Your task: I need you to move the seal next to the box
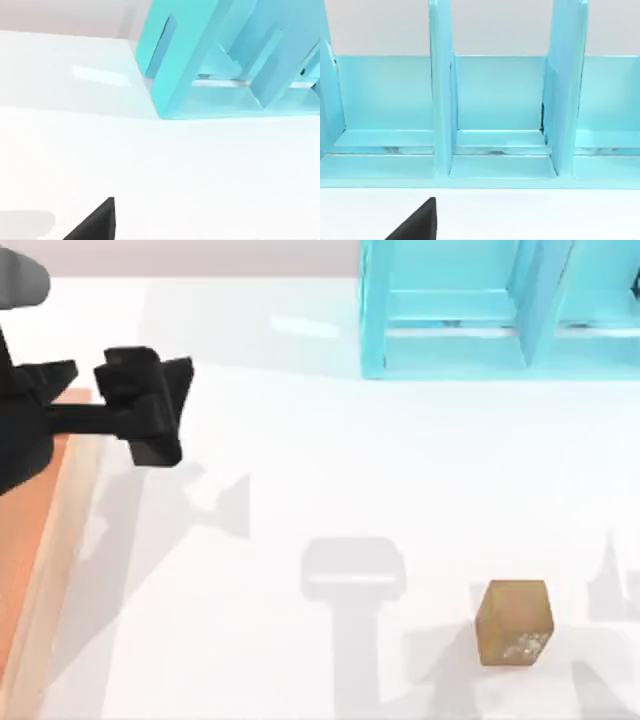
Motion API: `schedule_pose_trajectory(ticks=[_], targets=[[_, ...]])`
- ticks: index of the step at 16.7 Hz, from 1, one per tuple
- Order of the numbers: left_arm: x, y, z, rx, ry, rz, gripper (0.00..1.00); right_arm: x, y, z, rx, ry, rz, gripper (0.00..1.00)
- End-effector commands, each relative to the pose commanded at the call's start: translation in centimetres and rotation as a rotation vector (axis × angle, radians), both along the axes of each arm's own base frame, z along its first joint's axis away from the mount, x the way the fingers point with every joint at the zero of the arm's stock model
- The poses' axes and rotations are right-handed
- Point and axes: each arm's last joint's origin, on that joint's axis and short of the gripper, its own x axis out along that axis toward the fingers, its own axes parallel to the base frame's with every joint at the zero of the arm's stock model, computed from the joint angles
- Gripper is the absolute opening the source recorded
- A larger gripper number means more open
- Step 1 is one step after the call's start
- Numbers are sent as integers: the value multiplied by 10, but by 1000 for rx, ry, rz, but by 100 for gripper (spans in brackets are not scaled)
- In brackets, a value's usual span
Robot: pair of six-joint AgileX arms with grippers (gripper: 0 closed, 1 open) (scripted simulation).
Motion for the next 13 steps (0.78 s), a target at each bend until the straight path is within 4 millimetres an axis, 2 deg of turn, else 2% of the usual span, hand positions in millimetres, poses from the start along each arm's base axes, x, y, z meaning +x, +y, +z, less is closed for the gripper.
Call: schedule_pose_trajectory(ticks=[3, 5, 7, 9, 11, 13], targets=[[38, -63, 27, 19, 220, -84, 100, 0, 0, 0, 0, 0, 0, 100], [60, -114, 29, 64, 373, -115, 100, 0, 0, 0, 0, 0, 0, 100], [76, -169, 18, 129, 517, -126, 100, 0, 0, 0, 0, 0, 0, 100], [84, -221, -2, 205, 645, -116, 100, 0, 0, 0, 0, 0, 0, 100], [84, -265, -25, 281, 749, -89, 100, 0, 0, 0, 0, 0, 0, 100], [79, -298, -47, 349, 828, -50, 100, 0, 0, 0, 0, 0, 0, 100]])
